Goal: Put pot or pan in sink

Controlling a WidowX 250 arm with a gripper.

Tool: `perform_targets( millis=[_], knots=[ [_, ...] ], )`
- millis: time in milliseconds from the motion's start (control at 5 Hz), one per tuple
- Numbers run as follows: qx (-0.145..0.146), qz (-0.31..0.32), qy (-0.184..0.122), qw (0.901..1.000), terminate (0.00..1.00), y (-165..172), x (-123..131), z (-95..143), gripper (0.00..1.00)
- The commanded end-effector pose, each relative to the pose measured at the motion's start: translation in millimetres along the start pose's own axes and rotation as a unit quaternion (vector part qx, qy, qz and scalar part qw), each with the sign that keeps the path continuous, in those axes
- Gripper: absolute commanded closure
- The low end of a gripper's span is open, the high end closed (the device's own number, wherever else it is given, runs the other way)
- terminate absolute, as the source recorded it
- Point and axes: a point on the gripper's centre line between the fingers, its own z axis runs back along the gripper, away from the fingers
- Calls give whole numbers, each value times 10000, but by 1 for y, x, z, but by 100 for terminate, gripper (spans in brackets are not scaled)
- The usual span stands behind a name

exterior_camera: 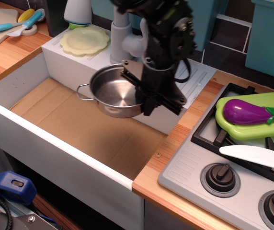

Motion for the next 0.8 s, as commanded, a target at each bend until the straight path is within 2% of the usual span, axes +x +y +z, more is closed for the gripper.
perform_targets(
  millis=[0, 200, 400, 600],
  knots=[
    [-42, 293, -352, 9989, 0, 5, -1, -25, 100],
    [-319, 603, -436, 9967, 0, 3, 2, -41, 0],
    [-510, 656, -535, 9951, 0, 2, -3, -57, 0],
    [-510, 656, -535, 9951, 0, 2, -3, -57, 0]
  ],
)
